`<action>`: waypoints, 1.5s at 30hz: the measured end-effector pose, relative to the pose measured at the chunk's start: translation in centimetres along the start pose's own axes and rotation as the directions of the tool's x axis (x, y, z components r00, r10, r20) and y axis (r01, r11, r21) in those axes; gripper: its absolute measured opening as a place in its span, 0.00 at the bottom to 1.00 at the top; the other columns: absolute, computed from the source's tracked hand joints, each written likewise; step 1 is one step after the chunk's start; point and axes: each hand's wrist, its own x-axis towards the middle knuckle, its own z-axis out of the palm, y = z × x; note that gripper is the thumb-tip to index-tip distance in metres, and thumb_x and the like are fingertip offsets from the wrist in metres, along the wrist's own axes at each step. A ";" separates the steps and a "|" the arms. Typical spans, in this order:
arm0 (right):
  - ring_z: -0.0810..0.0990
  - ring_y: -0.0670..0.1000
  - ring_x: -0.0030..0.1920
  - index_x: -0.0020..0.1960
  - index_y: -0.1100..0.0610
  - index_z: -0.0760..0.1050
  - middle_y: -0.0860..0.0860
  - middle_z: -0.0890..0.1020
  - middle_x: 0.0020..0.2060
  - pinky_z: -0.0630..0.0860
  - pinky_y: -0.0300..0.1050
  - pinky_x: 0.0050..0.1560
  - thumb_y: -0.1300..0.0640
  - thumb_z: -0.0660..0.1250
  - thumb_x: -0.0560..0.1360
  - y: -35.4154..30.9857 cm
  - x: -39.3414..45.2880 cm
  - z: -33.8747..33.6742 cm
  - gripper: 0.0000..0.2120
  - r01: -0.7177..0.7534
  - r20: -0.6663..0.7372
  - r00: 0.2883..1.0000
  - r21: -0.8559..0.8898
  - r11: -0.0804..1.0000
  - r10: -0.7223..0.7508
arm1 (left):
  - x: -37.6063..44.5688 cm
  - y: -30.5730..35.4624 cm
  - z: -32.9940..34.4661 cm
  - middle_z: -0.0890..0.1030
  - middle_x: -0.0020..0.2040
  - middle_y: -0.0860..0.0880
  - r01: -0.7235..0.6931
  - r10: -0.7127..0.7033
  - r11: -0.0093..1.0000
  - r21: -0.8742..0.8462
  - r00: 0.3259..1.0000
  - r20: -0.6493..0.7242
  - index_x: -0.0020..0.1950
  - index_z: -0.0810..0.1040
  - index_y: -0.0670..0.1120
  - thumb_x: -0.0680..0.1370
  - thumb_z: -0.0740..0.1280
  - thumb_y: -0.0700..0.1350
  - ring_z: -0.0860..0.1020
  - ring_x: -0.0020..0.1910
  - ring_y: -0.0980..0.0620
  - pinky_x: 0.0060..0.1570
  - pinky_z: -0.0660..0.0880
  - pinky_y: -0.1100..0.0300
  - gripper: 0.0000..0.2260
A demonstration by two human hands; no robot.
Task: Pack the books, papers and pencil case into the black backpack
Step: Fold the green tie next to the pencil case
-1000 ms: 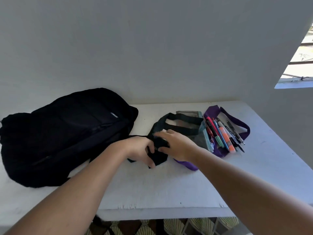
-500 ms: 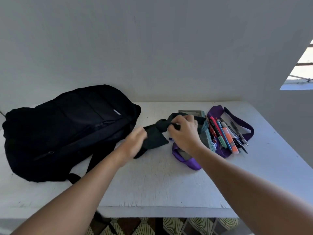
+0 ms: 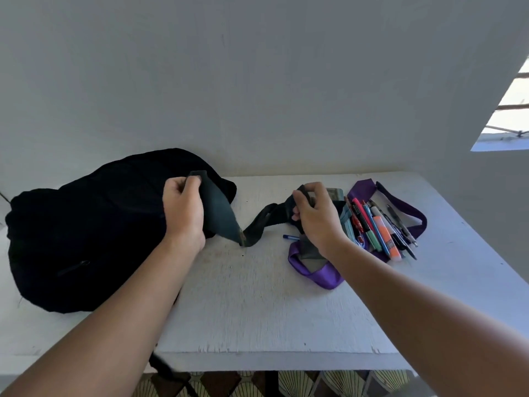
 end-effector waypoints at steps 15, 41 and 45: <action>0.80 0.52 0.36 0.34 0.55 0.77 0.49 0.81 0.34 0.77 0.48 0.41 0.32 0.56 0.82 -0.5 -0.1 0.5 0.32 0.244 0.370 0.925 -0.749 0.616 0.084 | -0.8 -7.6 -2.2 0.77 0.48 0.49 0.359 -0.500 0.814 0.456 0.832 0.238 0.52 0.73 0.52 0.69 0.66 0.56 0.77 0.47 0.49 0.48 0.74 0.52 0.15; 0.69 0.55 0.63 0.53 0.39 0.78 0.48 0.70 0.59 0.60 0.60 0.65 0.40 0.70 0.77 0.1 1.3 7.8 0.06 0.230 0.337 0.937 -0.792 0.565 0.090 | -0.1 -0.7 -3.6 0.87 0.50 0.46 0.441 -0.388 0.897 -0.027 0.815 0.430 0.55 0.84 0.44 0.83 0.65 0.45 0.85 0.46 0.48 0.53 0.79 0.52 0.09; 0.75 0.51 0.53 0.43 0.45 0.72 0.43 0.76 0.47 0.54 0.64 0.75 0.36 0.69 0.77 -0.8 1.7 6.7 0.14 0.277 0.339 0.941 -0.751 0.599 -0.011 | 0.9 0.7 -3.3 0.68 0.33 0.49 0.428 -0.349 0.894 -0.128 0.848 0.399 0.43 0.77 0.43 0.79 0.63 0.45 0.65 0.30 0.54 0.40 0.67 0.57 0.08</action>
